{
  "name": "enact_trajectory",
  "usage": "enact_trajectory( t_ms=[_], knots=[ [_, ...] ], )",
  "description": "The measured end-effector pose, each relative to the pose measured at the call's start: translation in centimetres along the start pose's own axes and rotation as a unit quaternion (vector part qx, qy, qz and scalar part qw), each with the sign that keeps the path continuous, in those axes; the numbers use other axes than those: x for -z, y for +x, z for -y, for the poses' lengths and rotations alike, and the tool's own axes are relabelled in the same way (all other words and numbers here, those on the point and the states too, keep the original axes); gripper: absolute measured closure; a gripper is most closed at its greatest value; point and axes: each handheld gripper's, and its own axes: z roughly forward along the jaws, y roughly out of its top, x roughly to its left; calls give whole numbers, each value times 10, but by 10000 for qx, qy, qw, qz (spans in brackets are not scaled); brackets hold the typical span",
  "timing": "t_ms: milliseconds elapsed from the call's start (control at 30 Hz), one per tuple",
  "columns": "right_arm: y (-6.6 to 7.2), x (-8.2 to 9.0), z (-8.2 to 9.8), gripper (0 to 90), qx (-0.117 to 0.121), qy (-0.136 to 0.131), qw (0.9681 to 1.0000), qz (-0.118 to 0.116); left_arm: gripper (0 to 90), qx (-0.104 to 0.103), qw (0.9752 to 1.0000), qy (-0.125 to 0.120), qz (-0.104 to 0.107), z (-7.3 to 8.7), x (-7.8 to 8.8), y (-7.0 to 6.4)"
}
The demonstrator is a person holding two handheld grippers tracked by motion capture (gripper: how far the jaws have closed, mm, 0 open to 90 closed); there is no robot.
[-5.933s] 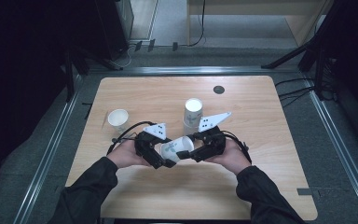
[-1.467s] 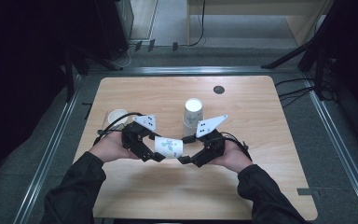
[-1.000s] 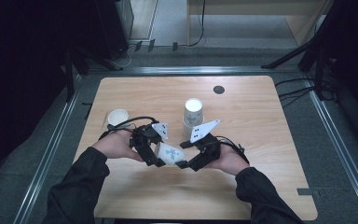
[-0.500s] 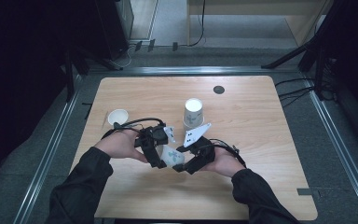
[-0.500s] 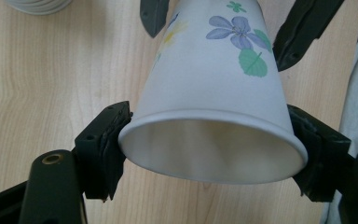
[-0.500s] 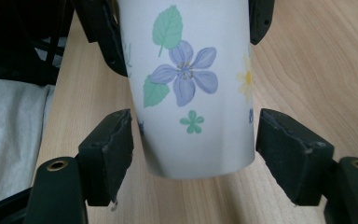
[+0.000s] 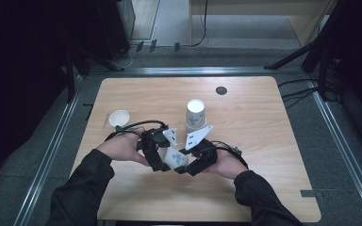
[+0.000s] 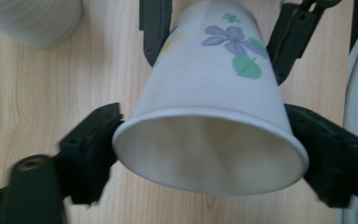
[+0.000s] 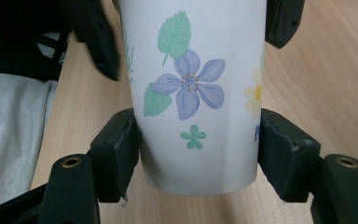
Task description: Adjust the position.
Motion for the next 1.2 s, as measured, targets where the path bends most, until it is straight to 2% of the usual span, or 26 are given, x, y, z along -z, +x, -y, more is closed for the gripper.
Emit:
enact_trajectory(
  t_ms=[100, 300, 400, 433, 467, 633, 667, 700, 733, 833, 900, 933, 1033, 1200],
  knots=[
    [-1, 4, 0, 342, -40, -69, 10000, 11, 120, 105, 9999, -117, -19, 3, 2, 2],
    [-3, 15, 0, 341, -115, -254, 9996, 43, 110, 311, 9978, -570, 133, 16, 7, 9],
    [-4, 19, 0, 341, -146, -326, 9994, 42, 110, 432, 9958, -782, 194, 21, 9, 10],
    [-4, 20, 0, 341, -159, -333, 9993, 41, 110, 492, 9944, -908, 206, 23, 9, 10],
    [-4, 21, 0, 341, -184, -395, 9990, 28, 110, 542, 9924, -1062, 308, 26, 10, 11],
    [-5, 24, 0, 341, -176, -490, 9986, 34, 110, 638, 9903, -1206, 268, 31, 10, 10],
    [-5, 25, 0, 341, -192, -507, 9985, 13, 110, 654, 9892, -1290, 253, 33, 10, 10],
    [-5, 25, 0, 341, -200, -531, 9984, 14, 110, 747, 9864, -1440, 280, 36, 11, 10],
    [-5, 25, 0, 341, -200, -531, 9984, 14, 111, 747, 9864, -1440, 280, 36, 11, 10],
    [-5, 26, 1, 340, -234, -525, 9983, 5, 111, 850, 9834, -1579, 278, 40, 10, 9],
    [-5, 27, 1, 341, -234, -553, 9982, -12, 111, 931, 9804, -1708, 301, 42, 10, 9],
    [-6, 27, 1, 340, -235, -558, 9982, -21, 111, 1003, 9779, -1798, 354, 43, 9, 9],
    [-6, 26, 1, 340, -248, -587, 9980, -43, 111, 1077, 9738, -1965, 390, 43, 9, 10],
    [-6, 26, 1, 340, -253, -630, 9977, -73, 116, 1118, 9692, -2157, 405, 39, 4, 9]
  ],
)
